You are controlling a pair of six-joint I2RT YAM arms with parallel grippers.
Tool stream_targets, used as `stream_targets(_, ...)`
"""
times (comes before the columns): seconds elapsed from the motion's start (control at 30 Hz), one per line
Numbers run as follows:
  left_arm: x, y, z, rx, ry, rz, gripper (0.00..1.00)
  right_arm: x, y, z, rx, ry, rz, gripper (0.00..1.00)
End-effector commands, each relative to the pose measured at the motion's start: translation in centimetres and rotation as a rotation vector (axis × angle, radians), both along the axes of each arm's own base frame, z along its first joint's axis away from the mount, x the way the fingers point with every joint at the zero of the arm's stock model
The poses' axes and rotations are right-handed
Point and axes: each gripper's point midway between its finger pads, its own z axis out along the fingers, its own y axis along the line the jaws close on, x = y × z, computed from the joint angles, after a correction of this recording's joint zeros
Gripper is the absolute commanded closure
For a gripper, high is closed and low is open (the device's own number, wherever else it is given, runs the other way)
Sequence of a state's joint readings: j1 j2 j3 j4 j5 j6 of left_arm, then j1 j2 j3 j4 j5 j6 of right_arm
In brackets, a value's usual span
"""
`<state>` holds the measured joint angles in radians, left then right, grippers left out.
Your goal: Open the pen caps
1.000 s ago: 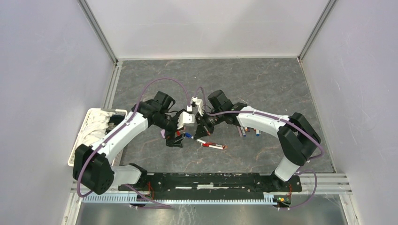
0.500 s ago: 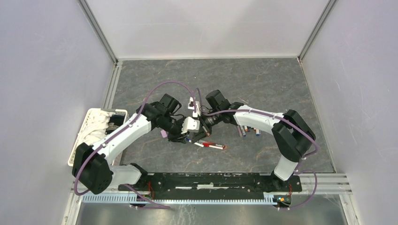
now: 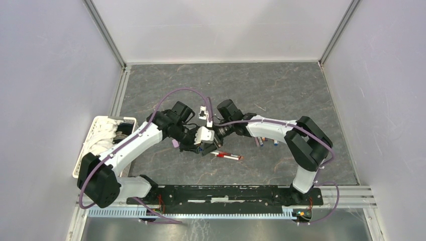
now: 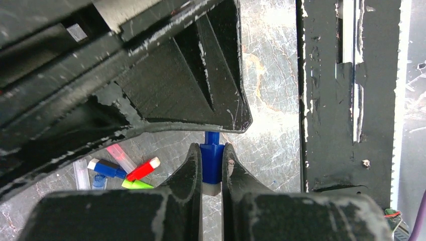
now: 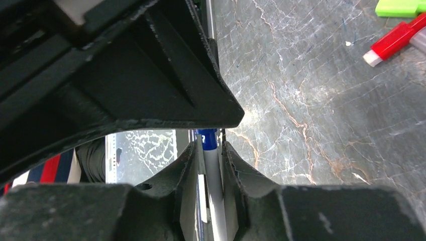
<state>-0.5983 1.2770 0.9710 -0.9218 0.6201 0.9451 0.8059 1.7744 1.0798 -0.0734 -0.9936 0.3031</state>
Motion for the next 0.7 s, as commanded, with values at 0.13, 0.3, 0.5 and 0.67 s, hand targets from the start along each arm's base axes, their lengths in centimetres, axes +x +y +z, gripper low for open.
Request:
stream_targets(0.13,1.3,-0.6,1.7,-0.033,-0.099,-0.02,0.98,0.0,0.9,0.9,0.056,0.001,0.024,0.95)
stream_targets(0.3,2.5,0.6,1.2,0.039,-0.164,-0.013,0.98,-0.2,-1.6,-0.5,-0.005,0.003,-0.01,1.0)
stream_targets(0.5,5.7,4.1,1.7,0.082,-0.214,0.041,0.98,-1.6,-5.7,-3.3,-0.125,-0.016,-0.037,1.0)
stream_targets(0.67,7.8,6.6,1.6,0.116,-0.215,0.097,0.98,-2.0,-7.5,-3.6,-0.136,-0.032,-0.069,1.0)
